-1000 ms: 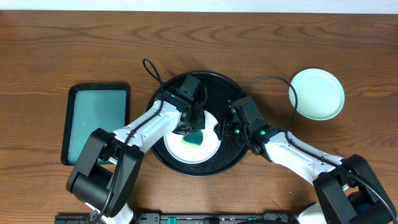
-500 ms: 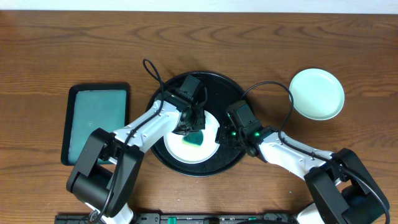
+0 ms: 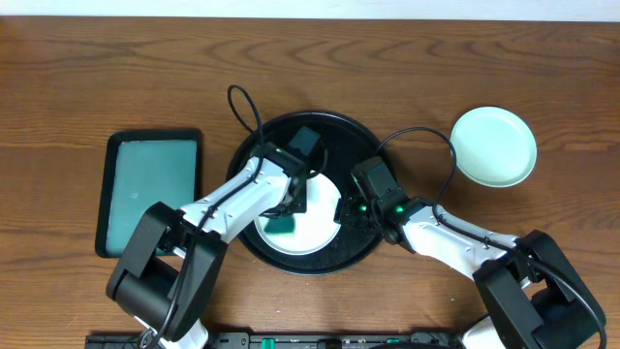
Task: Clean dirty plates on tray and stack at the side
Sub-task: 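Scrub the white plate's green smears with the sponge in the left gripper, then return the sponge to the water tray with the left gripper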
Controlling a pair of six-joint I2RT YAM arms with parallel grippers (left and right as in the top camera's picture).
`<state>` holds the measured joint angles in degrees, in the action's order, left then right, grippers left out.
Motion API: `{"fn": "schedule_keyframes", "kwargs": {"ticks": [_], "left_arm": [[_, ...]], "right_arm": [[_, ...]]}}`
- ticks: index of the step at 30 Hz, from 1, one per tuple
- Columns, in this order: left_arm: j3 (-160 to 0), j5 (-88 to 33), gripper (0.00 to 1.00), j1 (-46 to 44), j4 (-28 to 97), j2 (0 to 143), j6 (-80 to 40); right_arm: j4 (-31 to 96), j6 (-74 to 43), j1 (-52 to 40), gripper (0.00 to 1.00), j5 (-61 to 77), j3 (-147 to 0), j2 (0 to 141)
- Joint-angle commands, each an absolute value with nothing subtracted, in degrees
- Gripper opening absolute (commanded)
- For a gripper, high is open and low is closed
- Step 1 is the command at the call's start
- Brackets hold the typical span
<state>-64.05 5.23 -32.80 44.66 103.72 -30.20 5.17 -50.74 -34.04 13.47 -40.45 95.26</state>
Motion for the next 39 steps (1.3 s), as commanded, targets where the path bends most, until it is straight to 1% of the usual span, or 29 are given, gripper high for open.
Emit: {"fn": "schedule_keyframes", "kwargs": {"ticks": [1, 5, 12, 17, 21, 27, 33, 35, 39], "left_arm": [[-62.17, 17.23, 0.07, -31.79, 46.68, 105.86, -30.83], [-64.51, 20.27, 0.07, -31.79, 47.27, 105.86, -30.72], [-72.79, 16.99, 0.07, -31.79, 51.99, 104.25, -30.74], [-77.3, 16.8, 0.07, -31.48, 54.98, 101.27, -30.72], [-78.83, 16.36, 0.07, -28.91, 57.36, 99.57, -30.79], [-79.0, 13.39, 0.08, -20.14, 60.53, 97.51, -30.72], [-78.98, 5.98, 0.06, -7.03, 62.65, 96.99, -30.41], [-78.98, 2.7, 0.07, -3.03, 62.28, 96.99, -28.29], [-78.98, 1.93, 0.07, 3.31, 61.6, 97.1, -26.46]], "right_arm": [[5.39, -53.15, -34.54, 0.01, 13.32, -40.6, 97.43], [5.58, -53.15, -34.54, 0.01, 13.28, -40.6, 97.43], [5.78, -53.21, -34.54, 0.01, 12.91, -40.6, 97.43], [5.78, -53.19, -34.54, 0.01, 12.93, -40.6, 97.43], [5.78, -53.17, -34.54, 0.01, 12.95, -40.6, 97.43], [5.76, -53.15, -34.54, 0.01, 12.95, -40.6, 97.43], [5.54, -53.15, -34.54, 0.01, 12.93, -40.6, 97.43], [5.56, -53.12, -34.54, 0.01, 12.93, -40.6, 97.43], [5.56, -53.12, -34.54, 0.01, 12.93, -40.6, 97.43]]}}
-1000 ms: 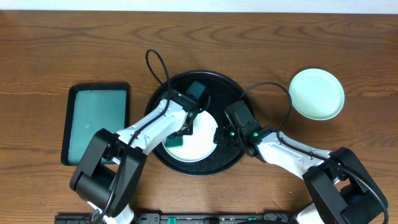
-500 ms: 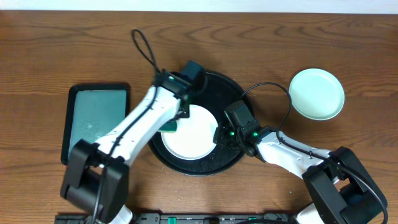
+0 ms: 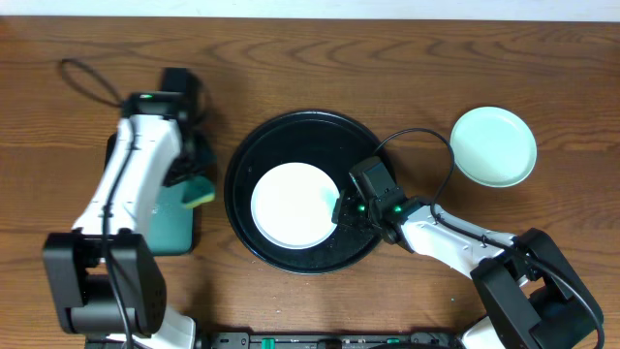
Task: Clean dirty plates on tray and stack at the side
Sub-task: 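Return the sponge to the water tray with the left gripper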
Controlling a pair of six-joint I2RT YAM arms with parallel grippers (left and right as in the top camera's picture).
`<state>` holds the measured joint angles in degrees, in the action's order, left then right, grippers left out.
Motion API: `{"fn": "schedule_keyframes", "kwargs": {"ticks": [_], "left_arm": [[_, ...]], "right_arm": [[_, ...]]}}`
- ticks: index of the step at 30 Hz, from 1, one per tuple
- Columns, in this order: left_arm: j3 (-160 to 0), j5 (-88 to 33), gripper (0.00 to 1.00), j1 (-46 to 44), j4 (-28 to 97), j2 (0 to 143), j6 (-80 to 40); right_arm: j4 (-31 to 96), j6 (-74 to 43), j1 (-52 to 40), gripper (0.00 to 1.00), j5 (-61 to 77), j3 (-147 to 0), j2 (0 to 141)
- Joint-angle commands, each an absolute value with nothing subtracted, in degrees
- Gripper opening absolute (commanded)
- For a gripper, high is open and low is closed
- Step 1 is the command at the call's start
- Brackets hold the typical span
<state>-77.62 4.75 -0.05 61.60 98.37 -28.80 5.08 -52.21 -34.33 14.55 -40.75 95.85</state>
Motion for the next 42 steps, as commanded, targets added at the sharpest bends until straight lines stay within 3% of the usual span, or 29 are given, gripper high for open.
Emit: {"fn": "schedule_keyframes", "kwargs": {"ticks": [1, 8, 11, 15, 20, 27, 31, 36, 42], "left_arm": [[-78.94, 1.93, 0.07, 4.47, 61.34, 97.19, -26.11], [-77.03, 1.91, 0.07, 11.07, 58.92, 99.74, -25.08], [-76.82, 1.93, 0.17, 11.73, 58.83, 102.32, -25.06], [-76.82, 1.89, 0.17, 11.73, 58.24, 106.45, -24.4], [-76.82, 1.21, 0.37, 11.73, 57.47, 109.19, -23.53], [-76.84, -7.33, 0.49, 10.81, 56.42, 100.75, -20.97], [-76.84, -7.46, 0.78, 8.43, 57.69, 92.09, -20.62], [-76.82, -7.99, 0.79, 3.03, 62.94, 84.05, -21.06], [-76.82, -7.97, 0.8, -3.77, 66.87, 82.39, -21.02]], "right_arm": [[5.56, -53.1, -34.54, 0.01, 12.93, -40.6, 97.43], [5.56, -53.1, -34.54, 0.01, 12.95, -40.6, 97.43], [5.54, -52.82, -34.54, 0.01, 12.97, -40.6, 97.43], [5.54, -52.4, -34.54, 0.01, 13.47, -40.6, 97.43], [5.54, -52.21, -34.54, 0.01, 13.58, -40.6, 97.41], [4.91, -52.18, -34.54, 0.01, 13.58, -40.6, 97.41], [4.51, -51.99, -34.54, 0.01, 13.58, -40.64, 97.41], [6.68, -49.34, -34.54, 0.02, 14.85, -42.33, 96.9], [20.71, -42.48, -34.54, 0.01, 10.61, -48.01, 93.38]]}}
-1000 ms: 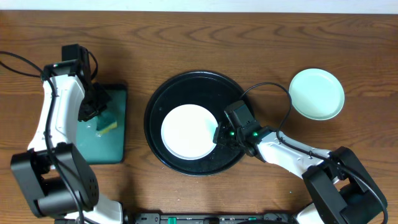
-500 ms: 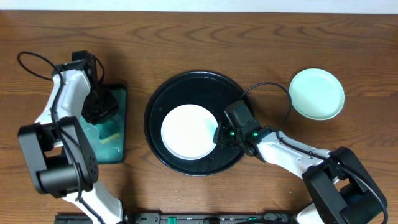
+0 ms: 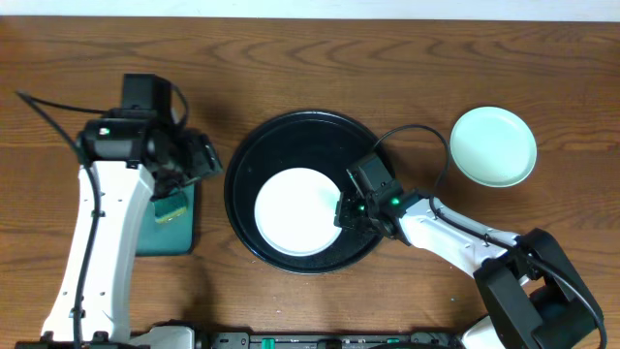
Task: Clean dirty plates on tray and stack at the side
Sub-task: 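Return the sponge to the water tray with the left gripper, then lift the white plate with the right gripper and carry it right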
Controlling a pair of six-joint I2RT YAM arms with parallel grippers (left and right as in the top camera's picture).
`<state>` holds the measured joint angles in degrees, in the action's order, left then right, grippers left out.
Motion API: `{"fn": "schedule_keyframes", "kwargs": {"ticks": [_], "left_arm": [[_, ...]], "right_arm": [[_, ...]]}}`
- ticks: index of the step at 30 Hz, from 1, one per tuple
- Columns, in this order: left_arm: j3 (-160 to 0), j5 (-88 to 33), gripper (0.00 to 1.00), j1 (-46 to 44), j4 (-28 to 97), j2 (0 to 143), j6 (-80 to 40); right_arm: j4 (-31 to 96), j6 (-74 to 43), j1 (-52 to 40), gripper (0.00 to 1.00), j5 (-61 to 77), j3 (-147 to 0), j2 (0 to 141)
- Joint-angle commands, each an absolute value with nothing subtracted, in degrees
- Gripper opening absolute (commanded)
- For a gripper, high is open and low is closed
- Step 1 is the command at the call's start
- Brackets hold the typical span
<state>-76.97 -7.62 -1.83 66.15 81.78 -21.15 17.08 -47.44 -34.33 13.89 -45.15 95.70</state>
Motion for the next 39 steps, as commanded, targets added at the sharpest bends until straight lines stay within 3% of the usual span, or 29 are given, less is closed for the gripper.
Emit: {"fn": "schedule_keyframes", "kwargs": {"ticks": [1, 5, 14, 20, 32, 39], "left_arm": [[-76.82, -7.97, 0.8, -4.47, 67.0, 82.41, -21.04], [-76.82, -7.97, 0.8, -6.46, 66.7, 82.41, -21.06], [-76.82, -7.97, 0.8, -6.61, 67.83, 82.41, -21.04], [-76.82, -7.94, 0.8, -6.61, 67.92, 82.41, -21.04], [-76.82, -7.97, 0.81, -6.61, 68.58, 82.41, -21.04], [-76.82, -7.97, 0.8, -6.61, 68.64, 82.41, -21.04]], "right_arm": [[23.57, -41.25, -34.54, 0.02, 9.43, -49.17, 92.82], [34.72, -38.02, -34.54, 0.02, 5.8, -53.67, 91.35], [43.68, -40.36, -32.56, 0.01, 6.7, -54.98, 91.29], [32.6, -37.32, -31.44, 0.01, -3.6, -54.98, 91.09], [16.12, -39.83, -30.96, 0.01, -4.21, -54.96, 91.09], [12.03, -44.25, -26.89, 0.01, 9.52, -54.98, 91.07]]}}
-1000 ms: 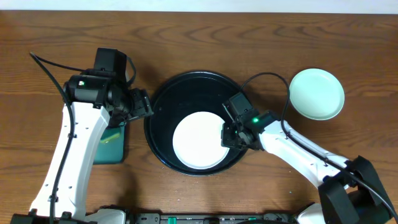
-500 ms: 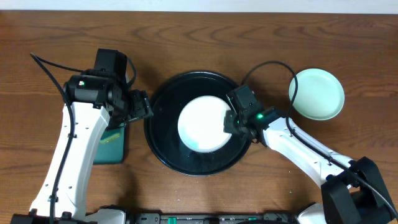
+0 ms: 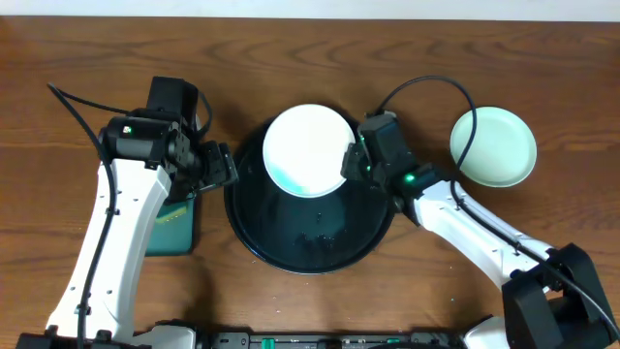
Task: Clean dirty plates on tray and stack at the side
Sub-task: 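Lift the white plate with the right gripper and carry it right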
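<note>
A white plate (image 3: 306, 149) hangs tilted over the far rim of the round black tray (image 3: 310, 242). My right gripper (image 3: 349, 165) is shut on the plate's right edge. A pale green plate (image 3: 493, 145) lies on the table at the right. My left gripper (image 3: 219, 167) is open with nothing in it, just left of the black tray. The green sponge (image 3: 175, 216) rests on the dark green rectangular tray (image 3: 181, 236), partly hidden under the left arm.
Wet streaks show on the bare bottom of the black tray. The left arm covers most of the rectangular tray. Cables loop above both wrists. Wooden table surface surrounds everything.
My right gripper has lifted the white plate from the middle of the black tray to its far rim. The left gripper has shifted slightly right, toward the black tray. The sponge has stayed put.
At first my left gripper pressed the green sponge on the white plate while the right gripper held the plate's edge. Then the left held the sponge over the rectangular tray. After that the sponge lay there, released. Now the plate is raised.
</note>
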Controlling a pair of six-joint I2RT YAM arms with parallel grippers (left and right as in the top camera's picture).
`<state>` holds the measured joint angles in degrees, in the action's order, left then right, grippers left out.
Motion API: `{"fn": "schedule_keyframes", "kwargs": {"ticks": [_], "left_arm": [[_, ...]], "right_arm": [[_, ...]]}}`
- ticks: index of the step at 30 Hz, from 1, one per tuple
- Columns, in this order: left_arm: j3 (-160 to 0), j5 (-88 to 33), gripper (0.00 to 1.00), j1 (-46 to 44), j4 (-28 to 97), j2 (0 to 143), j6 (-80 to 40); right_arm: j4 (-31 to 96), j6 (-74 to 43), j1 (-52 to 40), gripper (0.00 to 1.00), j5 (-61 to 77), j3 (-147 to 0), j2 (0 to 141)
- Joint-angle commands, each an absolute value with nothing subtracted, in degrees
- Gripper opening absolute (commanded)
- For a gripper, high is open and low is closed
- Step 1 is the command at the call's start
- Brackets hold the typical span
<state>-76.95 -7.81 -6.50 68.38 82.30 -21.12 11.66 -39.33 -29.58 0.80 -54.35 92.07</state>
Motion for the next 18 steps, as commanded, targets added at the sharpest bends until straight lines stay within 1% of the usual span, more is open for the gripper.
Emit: {"fn": "schedule_keyframes", "kwargs": {"ticks": [1, 5, 8, 11, 15, 18], "left_arm": [[-76.82, -7.97, 0.8, -6.61, 68.75, 82.41, -21.04], [-76.82, -7.97, 0.8, -6.63, 68.77, 82.41, -21.06], [-76.82, -7.97, 0.8, -6.61, 68.75, 82.41, -21.04], [-76.82, -7.99, 0.81, -6.61, 68.75, 82.41, -21.06], [-76.82, -7.99, 0.8, -6.63, 68.75, 82.41, -21.06], [-76.82, -7.99, 0.81, -6.61, 68.75, 82.41, -21.06]], "right_arm": [[12.8, -46.26, -25.54, 0.01, 13.32, -54.98, 91.07], [15.38, -47.2, -19.31, 0.01, 24.16, -54.98, 91.07], [17.54, -45.69, -13.61, 0.01, 28.93, -55.0, 91.05], [22.22, -43.27, -7.22, 0.02, 30.33, -55.46, 90.96], [30.26, -36.88, 1.72, 0.02, 30.22, -57.54, 90.96], [37.56, -33.17, 6.61, 0.02, 27.27, -60.58, 90.96]]}}
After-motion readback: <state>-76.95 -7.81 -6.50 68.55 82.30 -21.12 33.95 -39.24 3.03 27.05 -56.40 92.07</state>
